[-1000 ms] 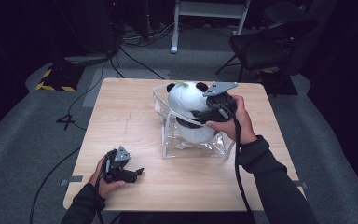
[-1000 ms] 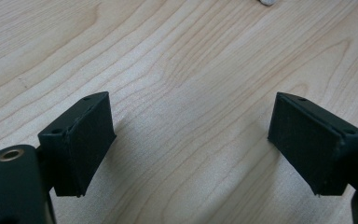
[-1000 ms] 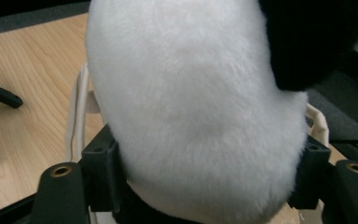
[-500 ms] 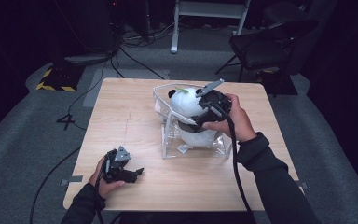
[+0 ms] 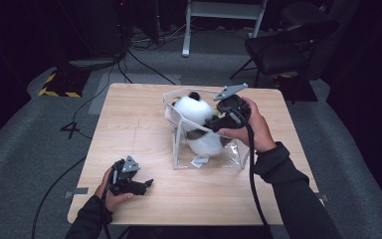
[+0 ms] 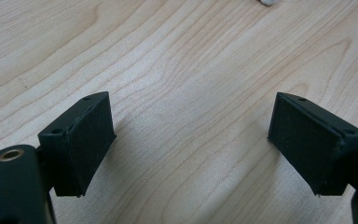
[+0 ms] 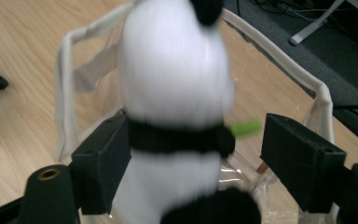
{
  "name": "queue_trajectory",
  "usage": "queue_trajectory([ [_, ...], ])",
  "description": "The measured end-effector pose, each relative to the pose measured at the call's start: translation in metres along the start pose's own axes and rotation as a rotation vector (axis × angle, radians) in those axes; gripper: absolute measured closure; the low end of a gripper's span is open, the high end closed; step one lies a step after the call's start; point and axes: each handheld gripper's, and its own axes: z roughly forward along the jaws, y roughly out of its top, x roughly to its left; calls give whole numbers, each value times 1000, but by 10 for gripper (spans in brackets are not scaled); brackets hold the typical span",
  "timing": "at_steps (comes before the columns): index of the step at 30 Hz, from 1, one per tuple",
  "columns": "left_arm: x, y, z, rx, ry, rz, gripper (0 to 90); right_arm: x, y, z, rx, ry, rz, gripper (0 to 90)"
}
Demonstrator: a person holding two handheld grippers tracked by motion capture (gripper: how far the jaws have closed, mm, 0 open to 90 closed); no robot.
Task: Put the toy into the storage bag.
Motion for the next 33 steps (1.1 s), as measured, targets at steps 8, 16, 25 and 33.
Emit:
queue_trajectory([
  [8, 0, 0, 0, 0, 0, 0, 143, 1, 0, -1, -12, -3, -14, 274],
  [16, 0, 0, 0, 0, 0, 0, 143, 0, -3, -8, -48, 3, -3, 278],
  [25, 0, 0, 0, 0, 0, 0, 143, -5, -9, -24, -101, 34, -3, 293],
  [33, 0, 0, 0, 0, 0, 0, 143, -8, -16, -39, -145, 25, -8, 267],
])
